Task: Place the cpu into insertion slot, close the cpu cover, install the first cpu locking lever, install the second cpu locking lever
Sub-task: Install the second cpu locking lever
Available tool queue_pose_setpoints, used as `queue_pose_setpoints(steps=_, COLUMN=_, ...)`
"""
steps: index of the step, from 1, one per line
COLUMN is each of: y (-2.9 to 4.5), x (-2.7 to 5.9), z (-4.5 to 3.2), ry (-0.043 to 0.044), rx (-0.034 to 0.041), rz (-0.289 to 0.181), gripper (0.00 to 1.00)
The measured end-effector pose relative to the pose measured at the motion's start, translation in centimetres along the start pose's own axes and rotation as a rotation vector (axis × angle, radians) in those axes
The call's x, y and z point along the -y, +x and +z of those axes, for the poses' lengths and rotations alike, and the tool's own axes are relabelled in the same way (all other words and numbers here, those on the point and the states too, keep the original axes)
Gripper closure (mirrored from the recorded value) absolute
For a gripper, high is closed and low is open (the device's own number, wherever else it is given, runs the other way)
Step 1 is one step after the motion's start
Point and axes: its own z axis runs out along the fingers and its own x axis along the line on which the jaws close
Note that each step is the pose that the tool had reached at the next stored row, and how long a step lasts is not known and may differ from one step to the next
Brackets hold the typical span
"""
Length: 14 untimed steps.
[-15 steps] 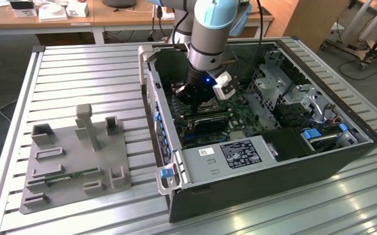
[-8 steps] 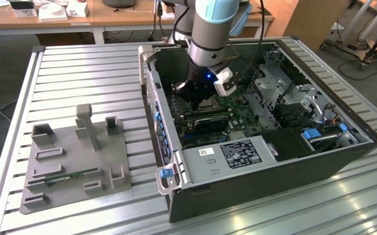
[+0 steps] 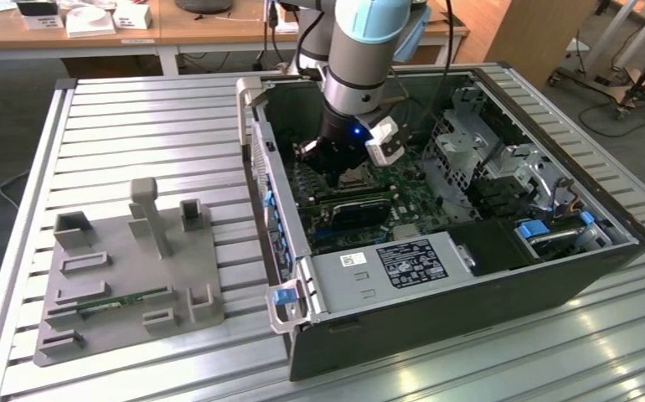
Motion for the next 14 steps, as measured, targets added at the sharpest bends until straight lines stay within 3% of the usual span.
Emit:
queue_pose_setpoints(steps=4, y=0.00, x=0.00, z=-0.13, ry=-0.0009, rx=-0.0004, rz=0.000, gripper=0.90)
queue_pose_setpoints(steps=10, y=-0.04, x=-0.21, z=-1.98, ry=-0.0016, rx=-0.0001, rz=0.000, gripper=0.90)
queue_pose_setpoints(steps=14, y=-0.04, x=-0.22, z=-2.04, ry=-0.0021, rx=-0.0001, rz=0.000, gripper=0.90)
